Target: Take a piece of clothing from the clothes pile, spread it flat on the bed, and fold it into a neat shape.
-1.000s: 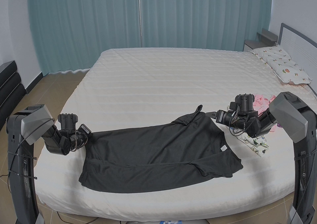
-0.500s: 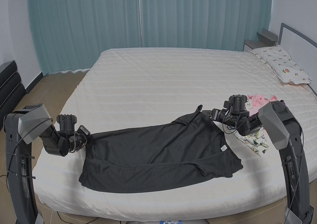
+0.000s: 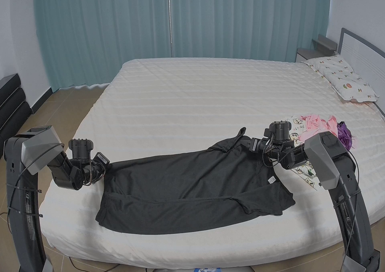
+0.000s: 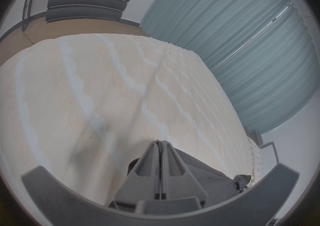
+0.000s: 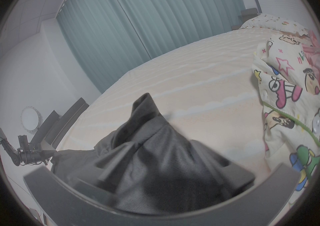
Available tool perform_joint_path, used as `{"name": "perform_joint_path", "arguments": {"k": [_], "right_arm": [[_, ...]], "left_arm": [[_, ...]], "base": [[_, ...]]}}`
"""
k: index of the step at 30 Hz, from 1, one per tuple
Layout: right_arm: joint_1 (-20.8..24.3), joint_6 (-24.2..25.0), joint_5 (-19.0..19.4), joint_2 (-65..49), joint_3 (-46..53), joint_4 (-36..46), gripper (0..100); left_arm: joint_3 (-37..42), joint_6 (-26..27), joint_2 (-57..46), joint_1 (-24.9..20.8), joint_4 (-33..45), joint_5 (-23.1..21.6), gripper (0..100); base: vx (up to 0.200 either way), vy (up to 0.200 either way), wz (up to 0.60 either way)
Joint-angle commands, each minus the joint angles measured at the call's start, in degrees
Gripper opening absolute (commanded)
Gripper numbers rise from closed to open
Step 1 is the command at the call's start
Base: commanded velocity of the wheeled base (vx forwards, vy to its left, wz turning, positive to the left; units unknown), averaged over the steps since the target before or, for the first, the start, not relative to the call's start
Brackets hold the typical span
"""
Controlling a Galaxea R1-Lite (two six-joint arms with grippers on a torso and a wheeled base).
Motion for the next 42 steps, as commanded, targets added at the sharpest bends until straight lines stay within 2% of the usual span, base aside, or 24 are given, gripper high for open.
{"name": "perform_joint_path", "arguments": {"k": [1, 10, 15, 21, 26, 35, 42], "right_arm": [[-0.26, 0.01, -0.23, 0.66, -0.46, -0.58, 0], [-0.17, 1.42, -0.67, -1.62, 1.39, -1.11, 0], [-0.52, 1.42, -1.2, -4.61, 7.8, -6.56, 0], [-0.17, 1.6, -2.34, -6.9, 15.36, -14.64, 0], [-0.08, 1.51, -5.15, -6.72, 15.36, -15.96, 0], [0.09, 1.6, -7.17, -5.84, 15.45, -19.12, 0], [0.18, 1.6, -7.35, -6.28, 17.47, -19.74, 0]], "left_arm": [[-0.01, 0.03, -0.01, 0.04, 0.0, 0.01, 0], [-0.1, -0.06, -0.1, 0.12, 0.0, 0.01, 0], [-0.27, -0.15, -1.42, 0.21, 0.0, 0.01, 0], [-0.27, -2.96, -4.93, 0.48, 0.0, 0.01, 0], [-0.18, -2.96, -6.07, 1.18, 0.0, 0.01, 0], [-0.18, -3.93, -7.92, 2.41, 0.0, -0.08, 0], [-0.18, -4.28, -7.66, 2.41, 0.0, -0.17, 0]], "base": [[0.0, 0.0, 0.0], [0.0, 0.0, 0.0], [0.0, 0.0, 0.0], [0.0, 0.0, 0.0], [0.0, 0.0, 0.0], [0.0, 0.0, 0.0], [0.0, 0.0, 0.0]]}}
